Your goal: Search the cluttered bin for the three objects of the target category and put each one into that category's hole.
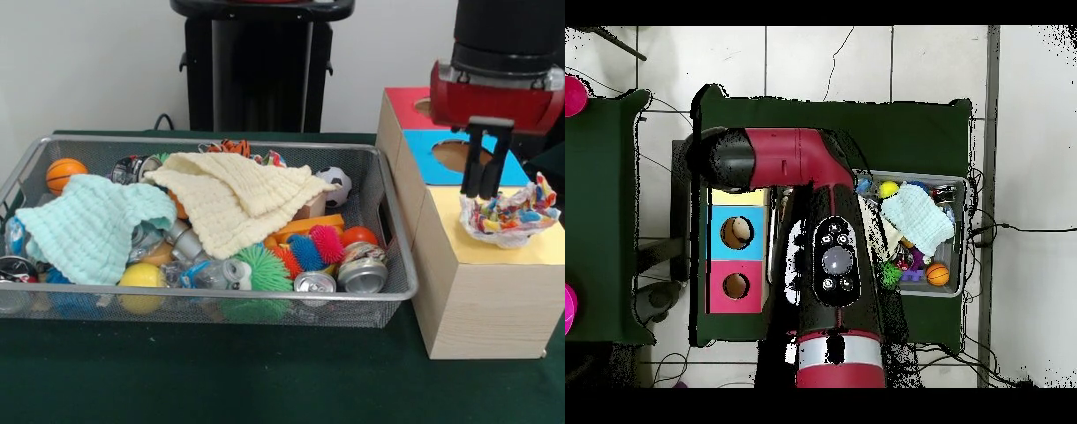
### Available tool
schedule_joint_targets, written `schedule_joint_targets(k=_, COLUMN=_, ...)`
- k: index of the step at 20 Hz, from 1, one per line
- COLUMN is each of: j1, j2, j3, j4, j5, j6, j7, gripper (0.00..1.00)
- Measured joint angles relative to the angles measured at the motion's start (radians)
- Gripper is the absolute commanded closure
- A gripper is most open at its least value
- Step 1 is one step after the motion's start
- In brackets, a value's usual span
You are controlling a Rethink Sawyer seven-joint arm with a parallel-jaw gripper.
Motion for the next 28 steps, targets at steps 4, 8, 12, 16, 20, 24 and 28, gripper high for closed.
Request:
schedule_joint_targets(k=4, j1=0.015, j2=-0.023, j3=0.000, j4=-0.003, j5=0.003, j6=0.026, j7=0.000, gripper=1.00)
schedule_joint_targets(k=8, j1=0.032, j2=-0.027, j3=0.000, j4=-0.004, j5=0.003, j6=0.026, j7=0.000, gripper=1.00)
schedule_joint_targets(k=12, j1=0.045, j2=-0.026, j3=0.008, j4=-0.003, j5=0.003, j6=0.026, j7=0.000, gripper=1.00)
schedule_joint_targets(k=16, j1=0.045, j2=-0.023, j3=0.017, j4=-0.003, j5=0.002, j6=0.025, j7=0.000, gripper=1.00)
schedule_joint_targets(k=20, j1=0.045, j2=-0.018, j3=0.022, j4=0.002, j5=-0.004, j6=-0.003, j7=0.000, gripper=1.00)
schedule_joint_targets(k=24, j1=0.045, j2=-0.008, j3=0.024, j4=0.007, j5=-0.017, j6=-0.037, j7=0.000, gripper=1.00)
schedule_joint_targets(k=28, j1=0.046, j2=0.017, j3=0.024, j4=0.019, j5=-0.044, j6=-0.098, j7=0.000, gripper=1.00)
